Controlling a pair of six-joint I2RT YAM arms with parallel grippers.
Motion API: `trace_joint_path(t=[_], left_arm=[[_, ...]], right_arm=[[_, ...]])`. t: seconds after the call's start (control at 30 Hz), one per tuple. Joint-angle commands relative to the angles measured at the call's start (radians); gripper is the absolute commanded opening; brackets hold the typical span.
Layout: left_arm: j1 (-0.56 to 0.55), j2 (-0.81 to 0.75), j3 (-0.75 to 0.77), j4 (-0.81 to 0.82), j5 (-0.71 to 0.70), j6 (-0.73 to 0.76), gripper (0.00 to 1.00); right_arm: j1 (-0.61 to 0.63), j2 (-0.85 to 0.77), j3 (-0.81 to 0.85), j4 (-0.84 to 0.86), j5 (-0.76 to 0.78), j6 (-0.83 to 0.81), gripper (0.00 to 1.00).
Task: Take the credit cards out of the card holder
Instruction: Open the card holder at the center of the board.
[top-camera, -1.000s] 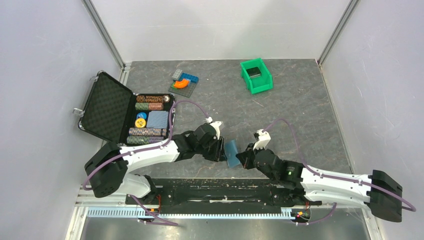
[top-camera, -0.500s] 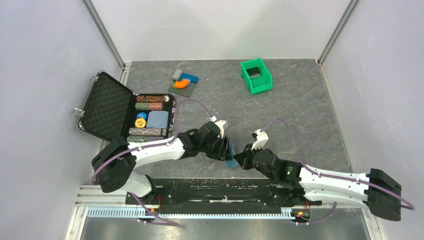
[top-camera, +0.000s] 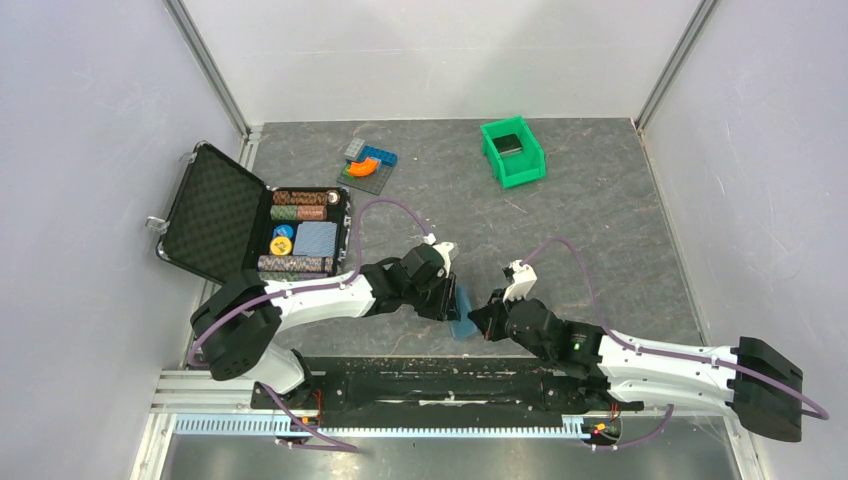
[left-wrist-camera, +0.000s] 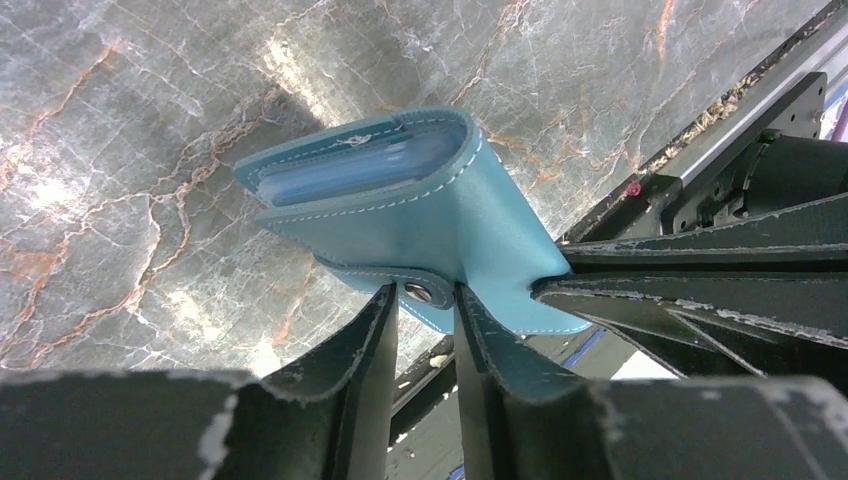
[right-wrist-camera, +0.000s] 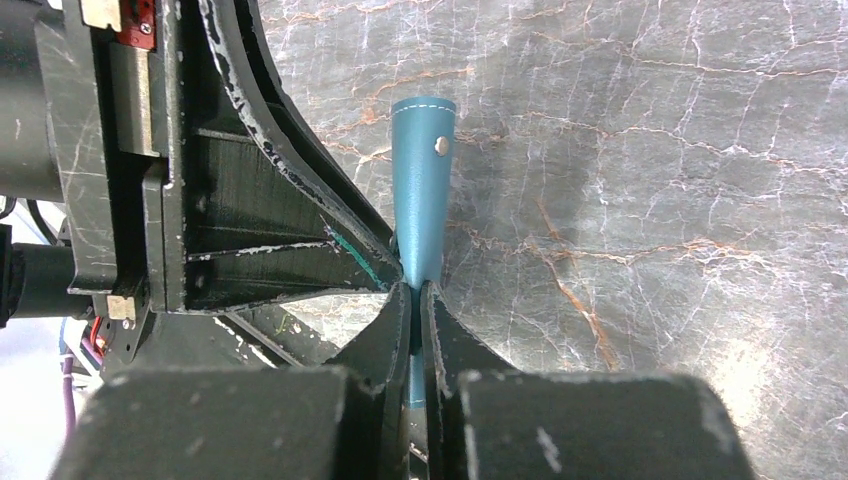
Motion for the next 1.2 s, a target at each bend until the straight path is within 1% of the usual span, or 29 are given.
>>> trace_joint_path(t=[0.0, 0.07, 0.13, 0.23, 0.27, 0.47, 0.67, 0.83, 0.97, 1.17], left_arm=[[-0.003, 0.0, 0.025, -0.002, -0.039, 0.042, 0.31], [-0.003, -0.003, 0.03, -0.022, -0.05, 0.046, 0.25], [-0.003, -0.011, 0.032, -0.04, -0.064, 0.052, 0.15], [-0.003, -0.026, 0.028, -0.062, -0.076, 0.056, 0.04], [-0.002, -0.031, 0.026, -0.069, -0.081, 0.056, 0.03], [-0.002, -0.064, 0.013, -0.083, -0.085, 0.055, 0.02], [-0.003, -0.097, -0.002, -0.093, -0.083, 0.052, 0.02], [0.0, -0.107, -0.006, -0.12, -0.107, 0.048, 0.02], [0.0, -0.121, -0.022, -0.147, -0.16, 0.049, 0.02], [-0.001, -0.127, -0.046, -0.15, -0.158, 0.032, 0.02]], right_arm=[[0.004, -0.021, -0.004, 0.064, 0.001, -0.011, 0.0], [0.004, -0.026, -0.01, 0.059, 0.013, -0.012, 0.0], [0.005, -0.034, -0.016, 0.055, 0.023, -0.011, 0.0], [0.004, -0.042, -0.013, 0.039, 0.034, -0.016, 0.0], [0.004, -0.044, -0.012, 0.036, 0.037, -0.018, 0.0], [0.005, -0.045, -0.008, 0.03, 0.042, -0.027, 0.0], [0.004, -0.073, -0.019, 0.007, 0.089, -0.019, 0.0], [0.003, -0.098, -0.019, -0.005, 0.122, -0.057, 0.0], [-0.006, -0.073, -0.005, -0.036, 0.14, -0.089, 0.0], [-0.024, -0.026, -0.023, -0.019, 0.129, -0.086, 0.0]])
